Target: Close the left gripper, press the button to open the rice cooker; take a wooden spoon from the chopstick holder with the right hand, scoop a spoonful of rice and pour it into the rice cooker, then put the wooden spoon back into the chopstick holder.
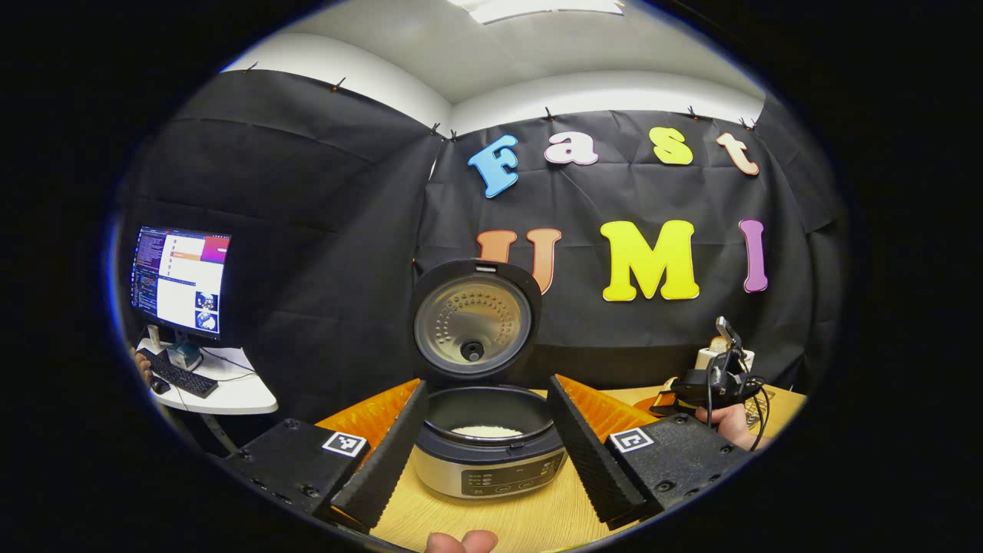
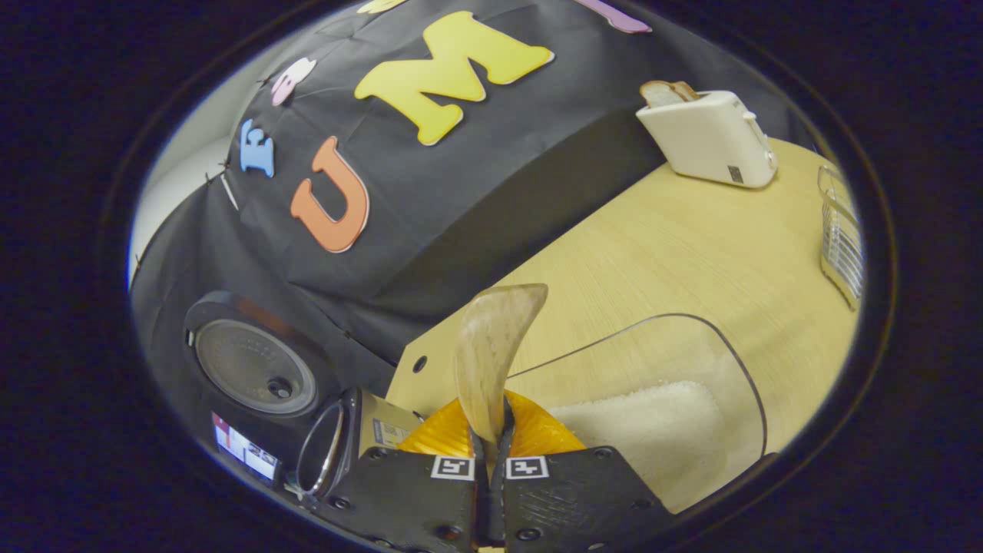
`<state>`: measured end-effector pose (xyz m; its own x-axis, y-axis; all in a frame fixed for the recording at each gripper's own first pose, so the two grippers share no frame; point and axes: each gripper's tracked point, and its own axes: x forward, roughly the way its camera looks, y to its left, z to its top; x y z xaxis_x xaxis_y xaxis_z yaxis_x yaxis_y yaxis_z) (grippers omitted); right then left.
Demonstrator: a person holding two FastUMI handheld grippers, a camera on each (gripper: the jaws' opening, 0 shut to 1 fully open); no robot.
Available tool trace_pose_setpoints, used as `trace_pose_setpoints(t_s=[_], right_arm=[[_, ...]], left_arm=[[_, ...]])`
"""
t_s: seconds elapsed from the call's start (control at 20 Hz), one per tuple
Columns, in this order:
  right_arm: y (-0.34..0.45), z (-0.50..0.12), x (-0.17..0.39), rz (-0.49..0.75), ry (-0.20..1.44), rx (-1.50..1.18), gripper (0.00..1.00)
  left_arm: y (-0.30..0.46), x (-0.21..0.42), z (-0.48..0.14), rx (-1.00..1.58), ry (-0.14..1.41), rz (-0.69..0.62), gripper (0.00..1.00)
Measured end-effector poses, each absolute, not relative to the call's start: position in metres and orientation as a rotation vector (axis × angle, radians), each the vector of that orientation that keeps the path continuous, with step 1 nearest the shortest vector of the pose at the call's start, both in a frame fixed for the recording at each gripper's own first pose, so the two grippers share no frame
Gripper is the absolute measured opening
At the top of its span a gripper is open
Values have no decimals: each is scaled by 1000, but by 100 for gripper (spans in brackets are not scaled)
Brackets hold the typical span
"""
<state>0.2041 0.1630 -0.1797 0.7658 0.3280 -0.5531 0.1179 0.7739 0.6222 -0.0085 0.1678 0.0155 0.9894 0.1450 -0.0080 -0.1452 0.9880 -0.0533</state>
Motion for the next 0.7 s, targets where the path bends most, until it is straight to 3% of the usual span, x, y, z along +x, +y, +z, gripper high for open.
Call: trace_pose_setpoints(t_s=[0.7], right_arm=[[99,-115,206,135,535,954,0]], left_arm=[[153,-5,12,-53,13,114,99]])
